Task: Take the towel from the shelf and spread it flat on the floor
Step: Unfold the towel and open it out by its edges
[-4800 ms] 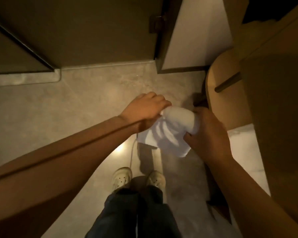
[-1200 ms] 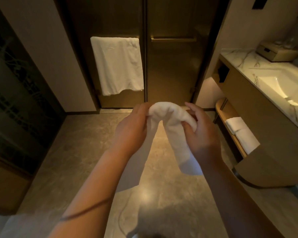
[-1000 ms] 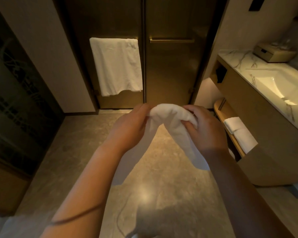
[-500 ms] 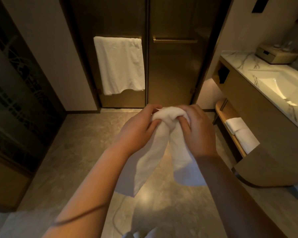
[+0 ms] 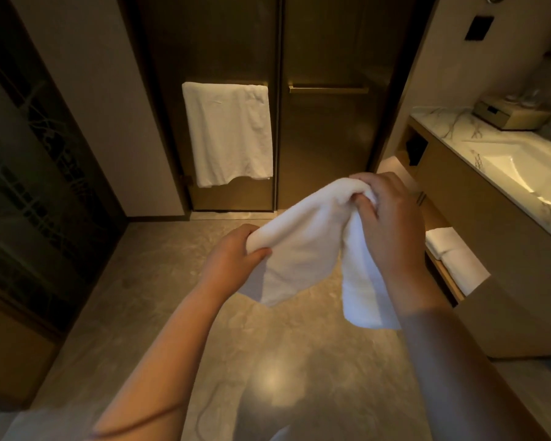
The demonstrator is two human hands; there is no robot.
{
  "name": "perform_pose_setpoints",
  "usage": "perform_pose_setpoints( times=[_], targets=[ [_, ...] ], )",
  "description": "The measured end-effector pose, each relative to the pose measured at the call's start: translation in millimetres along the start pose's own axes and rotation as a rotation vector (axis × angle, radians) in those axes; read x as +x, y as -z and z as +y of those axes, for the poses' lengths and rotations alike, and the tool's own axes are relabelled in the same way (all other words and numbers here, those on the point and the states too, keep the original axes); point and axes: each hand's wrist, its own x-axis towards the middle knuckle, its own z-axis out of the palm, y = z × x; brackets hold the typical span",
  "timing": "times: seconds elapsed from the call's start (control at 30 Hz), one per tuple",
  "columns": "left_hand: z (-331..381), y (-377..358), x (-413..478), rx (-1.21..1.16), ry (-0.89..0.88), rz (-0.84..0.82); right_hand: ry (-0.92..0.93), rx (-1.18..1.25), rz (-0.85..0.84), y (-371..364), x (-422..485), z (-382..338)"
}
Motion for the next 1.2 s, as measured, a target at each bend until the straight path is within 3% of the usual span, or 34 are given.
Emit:
perform_pose_setpoints(
  times=[0.37,0.5,0.73,0.87,1.0,1.2],
  targets=[
    [-22,46,21,0.000,-0.013,0.040,-0.078,-0.090,0.001,-6,-9,30],
    [-30,58,31,0.053,-0.012,0.062,-0.095,-0.105,-0.101,-10,-13,42],
    [-19,66,39,-0.093,-0.037,0.223,-0.208,-0.079,-0.230,-23,-14,42],
    [0,63,41,0.051,-0.130,0.271,-0.224,-0.119,-0.276,-31,-10,31],
    [19,49,37,0.157,-0.261,0.202,-0.203,-0.150,-0.326,-42,-7,12],
    [30,26,28,0.215,-0.392,0.032,-0.030,-0.105,-0.396,-53,-6,-12]
  ],
)
